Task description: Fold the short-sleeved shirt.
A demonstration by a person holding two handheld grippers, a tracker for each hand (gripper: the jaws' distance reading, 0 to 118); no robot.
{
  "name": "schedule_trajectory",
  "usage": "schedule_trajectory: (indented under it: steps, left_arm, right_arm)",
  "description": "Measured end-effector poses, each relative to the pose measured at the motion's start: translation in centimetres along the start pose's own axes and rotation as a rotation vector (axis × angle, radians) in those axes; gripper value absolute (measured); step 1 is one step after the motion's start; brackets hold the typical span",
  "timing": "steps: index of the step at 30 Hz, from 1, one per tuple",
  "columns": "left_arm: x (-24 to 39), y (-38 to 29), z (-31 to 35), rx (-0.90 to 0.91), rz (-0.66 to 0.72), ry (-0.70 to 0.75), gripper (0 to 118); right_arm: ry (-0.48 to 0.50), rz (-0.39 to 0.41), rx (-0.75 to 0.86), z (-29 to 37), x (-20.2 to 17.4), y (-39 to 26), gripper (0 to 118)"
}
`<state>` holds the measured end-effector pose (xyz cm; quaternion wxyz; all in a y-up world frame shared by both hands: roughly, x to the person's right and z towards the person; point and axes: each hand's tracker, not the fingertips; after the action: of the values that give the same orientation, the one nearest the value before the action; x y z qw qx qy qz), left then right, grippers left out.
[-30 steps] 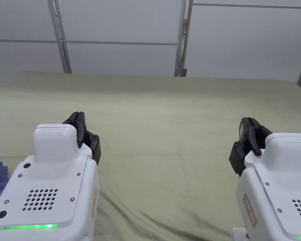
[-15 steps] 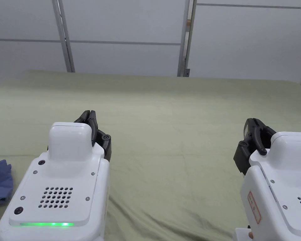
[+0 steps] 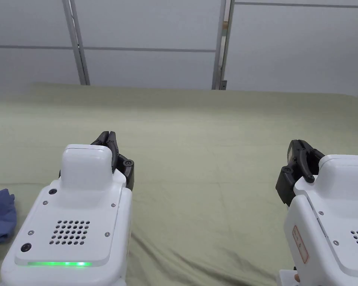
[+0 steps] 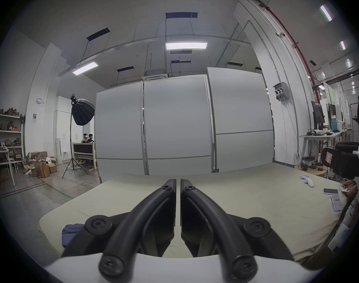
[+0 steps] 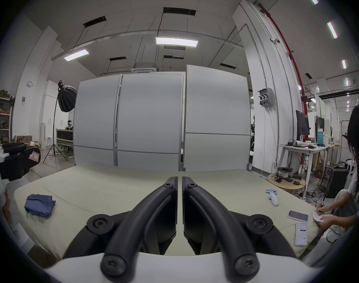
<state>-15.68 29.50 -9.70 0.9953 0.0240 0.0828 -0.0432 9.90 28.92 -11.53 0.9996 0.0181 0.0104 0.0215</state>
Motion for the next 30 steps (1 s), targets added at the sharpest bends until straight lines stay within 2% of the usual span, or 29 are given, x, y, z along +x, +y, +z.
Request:
schedule_trajectory:
  steps: [22,24,25,26,27,28,29,30]
  left_arm:
    - [0.1,-0.8,-0.3,-0.035,0.008,-0.006,5]
    - [0.2,-1.0,-0.4,-0.04,0.001,-0.001,6]
    - [0.2,-1.1,-0.4,-0.04,-0.006,-0.003,13]
    - [0.3,-1.2,-0.5,-0.043,-0.016,-0.009,28]
    - [0.4,-1.3,-0.5,-0.046,-0.023,-0.009,47]
    - [0.5,-1.4,-0.6,-0.046,-0.028,-0.003,77]
    - [0.6,-1.4,-0.7,-0.055,-0.033,0.002,114]
    - [0.6,-1.5,-0.7,-0.054,-0.03,-0.001,118]
  right_arm:
    - [-0.002,0.015,-0.032,-0.3,-0.5,-0.9,6]
    - [-0.012,0.015,-0.026,-0.3,-0.5,-1.0,15]
    - [-0.015,0.014,-0.021,-0.3,-0.5,-1.0,27]
    - [-0.015,0.012,-0.018,-0.3,-0.4,-1.0,49]
    - [-0.012,0.008,-0.018,-0.3,-0.4,-1.0,71]
    - [-0.011,0.002,-0.021,-0.4,-0.4,-1.0,92]
    - [-0.012,-0.002,-0.023,-0.4,-0.3,-1.0,111]
    - [-0.009,-0.009,-0.018,-0.3,-0.3,-1.1,117]
